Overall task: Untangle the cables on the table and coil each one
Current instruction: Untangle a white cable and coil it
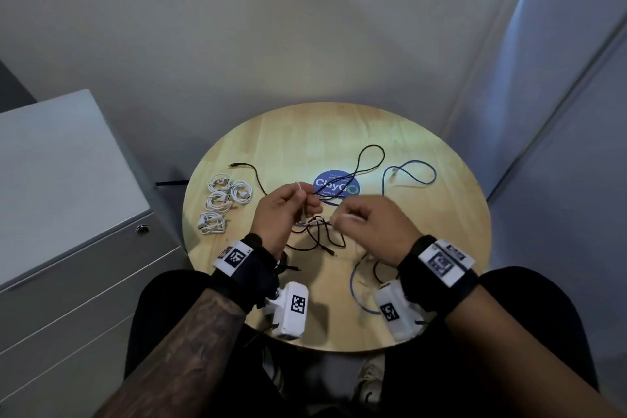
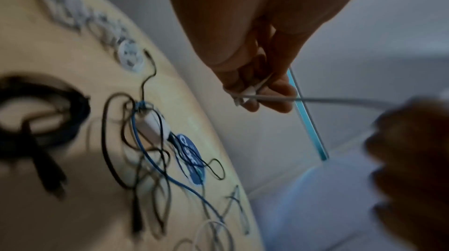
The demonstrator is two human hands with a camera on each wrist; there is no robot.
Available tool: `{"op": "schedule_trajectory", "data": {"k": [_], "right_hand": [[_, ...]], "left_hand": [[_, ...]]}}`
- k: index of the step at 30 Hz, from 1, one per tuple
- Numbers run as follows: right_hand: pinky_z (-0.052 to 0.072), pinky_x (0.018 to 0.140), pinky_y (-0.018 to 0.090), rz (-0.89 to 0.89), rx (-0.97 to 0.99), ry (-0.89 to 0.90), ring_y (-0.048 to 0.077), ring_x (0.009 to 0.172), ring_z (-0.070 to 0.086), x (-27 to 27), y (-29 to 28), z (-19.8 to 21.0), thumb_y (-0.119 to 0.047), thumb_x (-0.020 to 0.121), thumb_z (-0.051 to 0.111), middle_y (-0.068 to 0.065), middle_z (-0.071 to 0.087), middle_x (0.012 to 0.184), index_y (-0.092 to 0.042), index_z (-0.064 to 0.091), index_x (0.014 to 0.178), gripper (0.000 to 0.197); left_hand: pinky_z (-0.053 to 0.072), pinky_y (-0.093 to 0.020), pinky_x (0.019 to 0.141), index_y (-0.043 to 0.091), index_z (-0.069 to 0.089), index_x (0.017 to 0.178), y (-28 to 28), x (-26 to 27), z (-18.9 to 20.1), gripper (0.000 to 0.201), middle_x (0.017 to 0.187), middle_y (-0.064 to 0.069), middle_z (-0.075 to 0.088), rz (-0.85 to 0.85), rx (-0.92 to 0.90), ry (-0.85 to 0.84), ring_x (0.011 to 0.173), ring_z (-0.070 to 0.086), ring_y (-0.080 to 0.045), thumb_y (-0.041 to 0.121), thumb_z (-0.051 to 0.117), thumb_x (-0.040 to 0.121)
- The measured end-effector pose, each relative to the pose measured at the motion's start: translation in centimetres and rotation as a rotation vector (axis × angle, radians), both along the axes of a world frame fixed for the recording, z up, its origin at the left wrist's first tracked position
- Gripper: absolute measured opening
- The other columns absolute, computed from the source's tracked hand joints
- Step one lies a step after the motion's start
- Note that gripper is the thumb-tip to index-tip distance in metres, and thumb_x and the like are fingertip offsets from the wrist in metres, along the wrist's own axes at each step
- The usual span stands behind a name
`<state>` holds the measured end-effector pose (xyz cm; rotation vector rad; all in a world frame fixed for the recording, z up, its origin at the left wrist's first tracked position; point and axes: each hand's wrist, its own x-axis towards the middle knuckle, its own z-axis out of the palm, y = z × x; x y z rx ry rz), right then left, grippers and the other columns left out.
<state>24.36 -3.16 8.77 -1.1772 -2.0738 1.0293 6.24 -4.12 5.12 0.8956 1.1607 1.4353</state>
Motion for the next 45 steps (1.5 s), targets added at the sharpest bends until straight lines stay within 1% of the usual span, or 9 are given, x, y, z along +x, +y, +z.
{"op": "schedule_trajectory", "data": {"k": [5, 11, 14, 18, 24, 28, 31, 39, 45], "right_hand": [[0.042, 0.063, 0.027, -0.148, 0.101, 0.155, 0.006, 0.063, 0.053, 0.7, 2.0, 2.7, -0.020, 0.087, 0.063, 0.001, 0.064, 0.068, -0.017, 0.067, 0.072, 0.016], [0.046, 0.066, 0.028, -0.268, 0.192, 0.147, 0.011, 0.070, 0.058, 1.0, 4.0, 1.3, -0.026, 0.091, 0.063, -0.007, 0.066, 0.073, -0.023, 0.069, 0.081, 0.012], [0.049, 0.070, 0.029, -0.226, 0.088, 0.121, 0.006, 0.071, 0.059, 0.6, 3.4, -0.6, -0.035, 0.093, 0.062, -0.013, 0.067, 0.074, -0.026, 0.071, 0.087, 0.015], [0.052, 0.079, 0.039, 0.093, 0.033, -0.112, 0.018, 0.076, 0.060, -0.6, 0.6, -3.1, -0.044, 0.098, 0.051, -0.001, 0.066, 0.077, -0.020, 0.070, 0.098, 0.030], [0.048, 0.066, 0.035, 0.109, 0.074, -0.105, 0.009, 0.064, 0.054, -0.9, -0.6, -0.4, -0.032, 0.095, 0.059, -0.005, 0.060, 0.067, -0.019, 0.063, 0.077, 0.022], [0.036, 0.059, 0.009, 0.040, 0.063, 0.019, -0.005, 0.058, 0.055, -0.4, -0.3, 2.2, -0.016, 0.090, 0.066, -0.023, 0.058, 0.056, -0.014, 0.068, 0.075, 0.015], [0.047, 0.063, 0.021, -0.012, 0.108, 0.058, 0.003, 0.064, 0.061, 0.1, 0.5, 3.2, -0.020, 0.085, 0.067, -0.010, 0.067, 0.065, -0.017, 0.070, 0.075, 0.012], [0.048, 0.078, 0.027, -0.132, 0.128, 0.079, 0.001, 0.085, 0.063, 0.5, 2.5, 0.2, -0.034, 0.094, 0.062, -0.018, 0.072, 0.092, -0.033, 0.075, 0.100, 0.014], [0.048, 0.080, 0.019, 0.158, 0.000, -0.104, -0.010, 0.079, 0.057, -0.7, -0.3, -2.3, -0.035, 0.098, 0.055, -0.015, 0.071, 0.089, -0.030, 0.072, 0.110, 0.021]], "left_hand": [[0.039, -0.020, 0.054, -0.004, 0.063, 0.096, -1.2, 1.5, 1.5, 0.026, 0.061, -0.004, 0.049, -0.269, -0.064, 0.095, 0.052, 0.045, -0.013, 0.007, 0.040, 0.102], [0.029, -0.029, 0.057, 0.002, 0.058, 0.087, -1.8, 1.8, 3.8, 0.030, 0.059, 0.001, 0.034, -0.477, -0.118, -0.169, 0.054, 0.025, -0.014, 0.014, 0.031, 0.093], [0.036, -0.028, 0.061, 0.005, 0.057, 0.091, -1.9, 1.3, 4.7, 0.024, 0.061, 0.003, 0.036, -0.510, -0.076, -0.418, 0.053, 0.031, -0.011, 0.012, 0.034, 0.091], [0.056, -0.030, 0.078, 0.002, 0.060, 0.103, -0.8, 0.6, 4.4, 0.021, 0.076, -0.003, 0.062, -0.193, 0.007, -0.580, 0.067, 0.061, -0.013, 0.008, 0.041, 0.101], [0.058, -0.029, 0.075, 0.000, 0.062, 0.101, -0.4, -0.1, 2.1, 0.018, 0.084, -0.010, 0.072, 0.000, 0.035, -0.285, 0.078, 0.071, -0.021, 0.003, 0.045, 0.100], [0.055, -0.034, 0.078, -0.003, 0.068, 0.093, -0.9, 0.5, 1.6, 0.018, 0.088, -0.012, 0.071, -0.042, 0.059, 0.091, 0.077, 0.067, -0.022, 0.002, 0.050, 0.098], [0.046, -0.026, 0.064, -0.004, 0.066, 0.085, -1.5, 1.5, 2.2, 0.022, 0.073, -0.009, 0.062, -0.176, 0.039, 0.181, 0.060, 0.056, -0.018, 0.006, 0.050, 0.096], [0.040, -0.029, 0.064, 0.003, 0.058, 0.092, -1.5, 1.3, 5.1, 0.027, 0.065, -0.001, 0.038, -0.459, -0.098, -0.401, 0.055, 0.036, -0.013, 0.010, 0.033, 0.094], [0.057, -0.033, 0.085, 0.001, 0.059, 0.104, 0.4, -0.2, 4.7, 0.017, 0.080, -0.005, 0.062, -0.075, -0.009, -0.713, 0.069, 0.064, -0.014, 0.006, 0.043, 0.100]]}}
